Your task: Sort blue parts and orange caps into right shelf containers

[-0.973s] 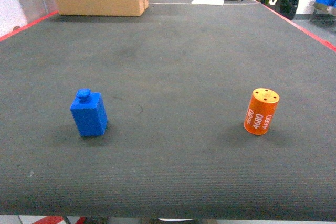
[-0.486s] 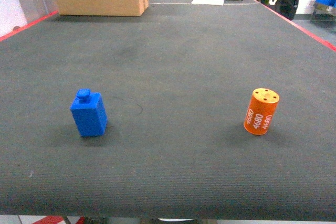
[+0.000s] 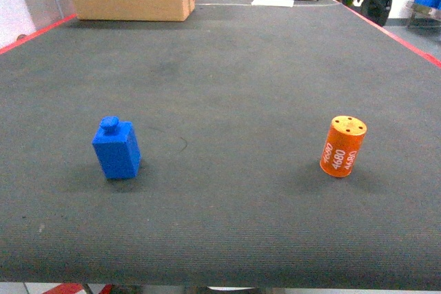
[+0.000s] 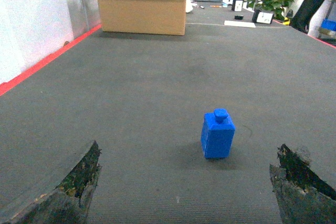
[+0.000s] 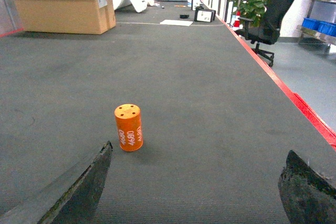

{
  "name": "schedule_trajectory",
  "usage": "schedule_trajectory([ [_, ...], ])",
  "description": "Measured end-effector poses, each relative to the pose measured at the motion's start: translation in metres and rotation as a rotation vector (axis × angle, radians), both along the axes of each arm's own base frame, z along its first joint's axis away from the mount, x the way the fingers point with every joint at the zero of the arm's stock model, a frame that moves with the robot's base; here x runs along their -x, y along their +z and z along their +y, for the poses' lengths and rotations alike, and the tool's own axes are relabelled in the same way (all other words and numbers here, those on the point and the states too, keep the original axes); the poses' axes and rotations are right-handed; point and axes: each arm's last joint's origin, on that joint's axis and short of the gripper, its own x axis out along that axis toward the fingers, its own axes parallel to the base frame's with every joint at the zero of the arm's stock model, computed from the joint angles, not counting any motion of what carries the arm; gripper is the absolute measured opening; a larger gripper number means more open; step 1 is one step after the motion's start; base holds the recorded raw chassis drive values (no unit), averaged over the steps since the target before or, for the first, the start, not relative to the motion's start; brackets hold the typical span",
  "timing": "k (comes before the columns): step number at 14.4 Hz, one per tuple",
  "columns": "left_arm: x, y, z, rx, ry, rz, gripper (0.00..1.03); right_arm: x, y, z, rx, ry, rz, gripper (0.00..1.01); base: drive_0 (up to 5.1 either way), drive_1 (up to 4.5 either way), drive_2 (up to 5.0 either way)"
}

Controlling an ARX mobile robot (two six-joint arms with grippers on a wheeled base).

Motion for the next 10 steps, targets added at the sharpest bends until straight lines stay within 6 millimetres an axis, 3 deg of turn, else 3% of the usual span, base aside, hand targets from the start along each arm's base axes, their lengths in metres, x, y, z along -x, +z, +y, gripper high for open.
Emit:
schedule_trajectory([
  [10,0.0000,0.0000,0.0000,0.000,0.000,0.000,0.98,0.0000,0.0000,0.0000,0.000,0.000,0.000,0.98,0.0,0.00,0.0],
])
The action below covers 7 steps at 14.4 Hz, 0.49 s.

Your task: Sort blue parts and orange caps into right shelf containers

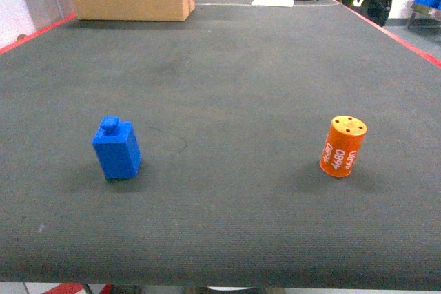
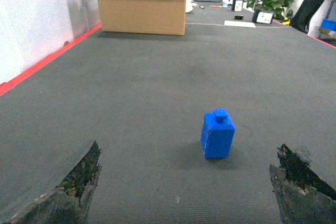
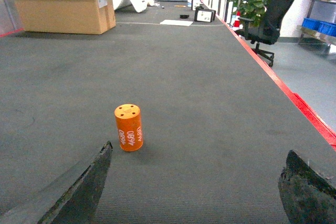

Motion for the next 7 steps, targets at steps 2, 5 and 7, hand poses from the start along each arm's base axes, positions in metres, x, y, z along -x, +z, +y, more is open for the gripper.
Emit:
schedule_trajectory([
  [2,0.000,0.000,0.000,0.000,0.000,0.000,0.98,0.000,0.000,0.000,0.000,0.000,0.000,0.98,0.0,0.00,0.0],
  [5,-0.060,0.044,-0.014,0.004,0.157,-0.044,0.98,-0.053,0.032,0.025,-0.004,-0.087,0.009,0.98,0.0,0.00,0.0],
  [7,-0.102,0.053,-0.024,0.017,0.051,-0.012,0.98,-0.088,0.047,0.041,-0.004,-0.048,0.015,0.98,0.0,0.00,0.0],
])
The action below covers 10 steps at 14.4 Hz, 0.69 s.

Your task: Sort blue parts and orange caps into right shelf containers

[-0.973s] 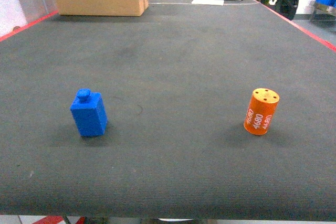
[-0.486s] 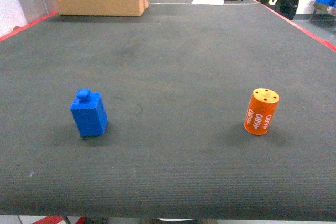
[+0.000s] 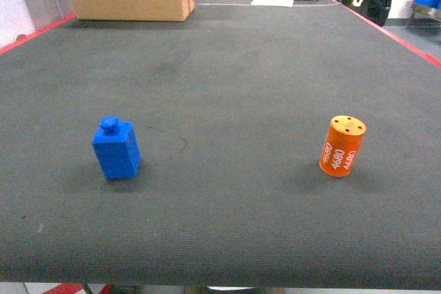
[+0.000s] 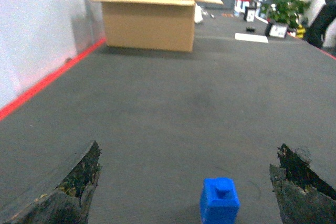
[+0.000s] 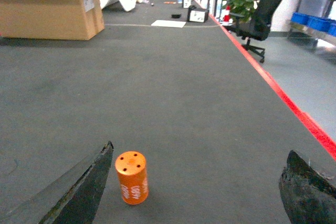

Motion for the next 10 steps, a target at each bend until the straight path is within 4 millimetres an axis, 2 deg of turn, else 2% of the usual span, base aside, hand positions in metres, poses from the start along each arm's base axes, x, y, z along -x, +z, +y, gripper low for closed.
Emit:
schedule_trajectory([
  [1,-0.025,-0.010,-0.005,-0.002,-0.035,0.095,0.98,-0.024,-0.003,0.011,0.016,0.029,0.059,0.98,0.0,0.00,0.0],
  [4,-0.075,-0.038,-0.018,0.010,-0.103,0.258,0.98,-0.075,-0.020,0.028,0.018,0.070,0.166,0.98,0.0,0.00,0.0],
  [7,-0.094,-0.048,-0.029,0.013,-0.138,0.308,0.98,-0.093,-0.038,0.034,0.009,0.076,0.241,0.98,0.0,0.00,0.0],
  [10,-0.097,-0.050,-0.032,0.014,-0.147,0.321,0.98,-0.096,-0.042,0.035,0.006,0.079,0.252,0.98,0.0,0.00,0.0],
])
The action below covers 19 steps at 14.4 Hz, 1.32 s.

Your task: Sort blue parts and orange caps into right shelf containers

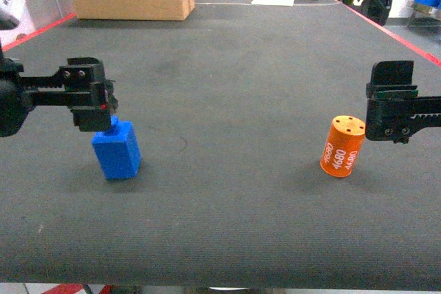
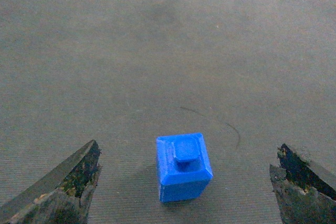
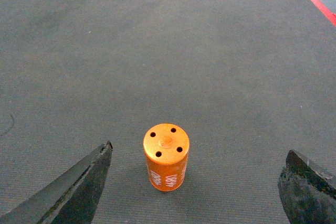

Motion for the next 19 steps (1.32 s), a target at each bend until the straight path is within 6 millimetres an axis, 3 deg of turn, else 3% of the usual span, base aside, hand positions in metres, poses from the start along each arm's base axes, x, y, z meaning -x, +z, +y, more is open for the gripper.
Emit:
schedule_trajectory([
  [5,-0.023,-0.017,-0.007,-0.006,-0.011,0.060,0.98,-0.023,-0.007,0.009,-0.044,0.007,0.004,0.98,0.0,0.00,0.0],
  [9,-0.037,-0.038,-0.012,-0.016,-0.014,0.100,0.98,-0.036,-0.025,0.013,-0.062,0.017,0.044,0.98,0.0,0.00,0.0],
  [17,-0.055,-0.059,-0.018,-0.027,-0.013,0.134,0.98,-0.056,-0.052,0.012,-0.078,-0.002,0.100,0.98,0.0,0.00,0.0],
  [19,-0.066,-0.071,-0.020,-0.037,-0.001,0.162,0.98,-0.070,-0.068,0.014,-0.075,-0.010,0.147,0.98,0.0,0.00,0.0],
])
